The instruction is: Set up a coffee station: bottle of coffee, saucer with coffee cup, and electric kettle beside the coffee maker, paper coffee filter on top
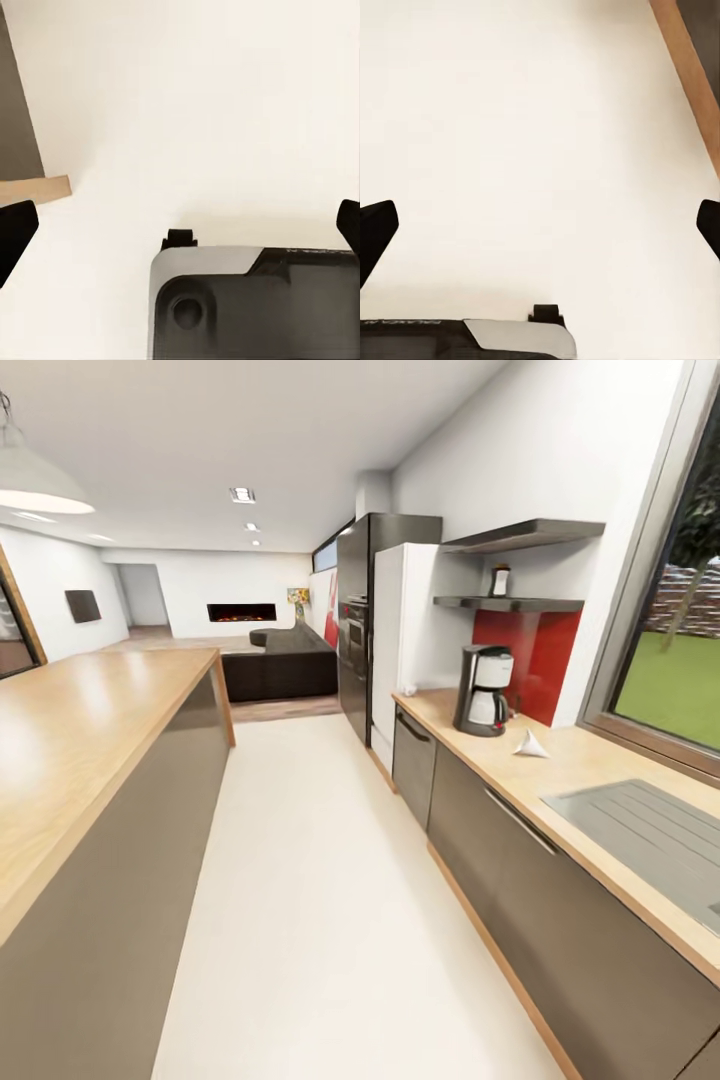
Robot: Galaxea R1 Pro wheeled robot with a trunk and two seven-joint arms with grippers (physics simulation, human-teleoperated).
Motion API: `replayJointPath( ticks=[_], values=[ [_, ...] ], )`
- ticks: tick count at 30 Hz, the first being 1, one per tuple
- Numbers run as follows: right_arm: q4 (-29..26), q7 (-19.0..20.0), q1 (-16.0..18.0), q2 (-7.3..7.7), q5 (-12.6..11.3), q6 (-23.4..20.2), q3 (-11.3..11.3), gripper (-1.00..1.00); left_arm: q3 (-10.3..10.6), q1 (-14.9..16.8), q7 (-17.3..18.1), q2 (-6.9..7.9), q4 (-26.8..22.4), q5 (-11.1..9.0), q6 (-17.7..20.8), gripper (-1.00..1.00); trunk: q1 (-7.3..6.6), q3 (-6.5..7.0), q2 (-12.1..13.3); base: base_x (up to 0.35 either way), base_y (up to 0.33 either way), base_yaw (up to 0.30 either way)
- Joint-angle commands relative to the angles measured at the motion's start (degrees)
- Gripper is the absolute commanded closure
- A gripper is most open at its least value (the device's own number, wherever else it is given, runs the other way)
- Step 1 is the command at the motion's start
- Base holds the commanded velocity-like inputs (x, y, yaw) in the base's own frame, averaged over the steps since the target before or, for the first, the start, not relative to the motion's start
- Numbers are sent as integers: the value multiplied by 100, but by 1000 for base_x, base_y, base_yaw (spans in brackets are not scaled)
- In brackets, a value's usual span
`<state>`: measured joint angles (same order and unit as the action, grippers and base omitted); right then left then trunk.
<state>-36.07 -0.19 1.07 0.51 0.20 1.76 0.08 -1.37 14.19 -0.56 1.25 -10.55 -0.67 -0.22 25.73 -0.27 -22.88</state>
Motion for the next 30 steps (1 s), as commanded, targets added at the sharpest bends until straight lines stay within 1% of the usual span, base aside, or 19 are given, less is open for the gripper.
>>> replayJointPath(
  ticks=[1,3,5,7,8,9,10,12,13,16,17,21,30],
  values=[
    [-74,3,3,3,0,19,0,-100,-70,8,-2,-1,-168,-33,-3,-100,5,-5,-3,341,0,0],
    [-147,15,5,6,-2,47,-3,-100,-124,18,0,-6,-336,-53,-8,-100,5,-5,-3,341,0,0],
    [-179,28,7,9,-2,252,-6,-100,-157,31,2,-18,-536,-65,-18,-100,5,-5,-3,341,0,0],
    [-185,37,7,10,7,511,1,-100,-170,33,3,-26,-709,-70,-123,-100,5,-5,-3,341,0,0],
    [-166,39,7,13,13,601,2,-100,-174,33,3,-25,-759,-70,-242,-100,5,-5,-3,341,0,0],
    [-94,41,7,30,14,685,0,-100,-182,32,3,-13,-788,-72,-473,-100,5,-5,-3,341,0,0],
    [-24,39,7,80,11,720,-9,-100,-191,29,3,-3,-792,-72,-640,-100,5,-5,-3,341,0,0],
    [40,39,7,138,9,743,-15,-100,-196,17,3,4,-793,-73,-769,-100,5,-5,-3,341,0,0],
    [145,39,7,232,6,766,-21,-100,-202,-18,-2,19,-787,-74,-934,-100,5,-5,-3,341,0,0],
    [204,45,7,278,6,778,-23,-100,-205,-46,-4,35,-770,-88,-1034,-100,5,-5,-3,341,0,0],
    [218,50,7,289,9,780,-11,-100,-206,-51,-3,33,-763,-125,-1064,-100,5,-5,-3,341,0,0],
    [233,50,7,298,7,786,-2,-100,-194,-55,21,32,-757,-192,-1088,-100,5,-5,-3,341,0,0],
    [239,43,7,304,6,787,-7,-100,-191,-50,72,43,-755,-187,-1119,-100,5,-5,-3,323,16,0]
  ],
)
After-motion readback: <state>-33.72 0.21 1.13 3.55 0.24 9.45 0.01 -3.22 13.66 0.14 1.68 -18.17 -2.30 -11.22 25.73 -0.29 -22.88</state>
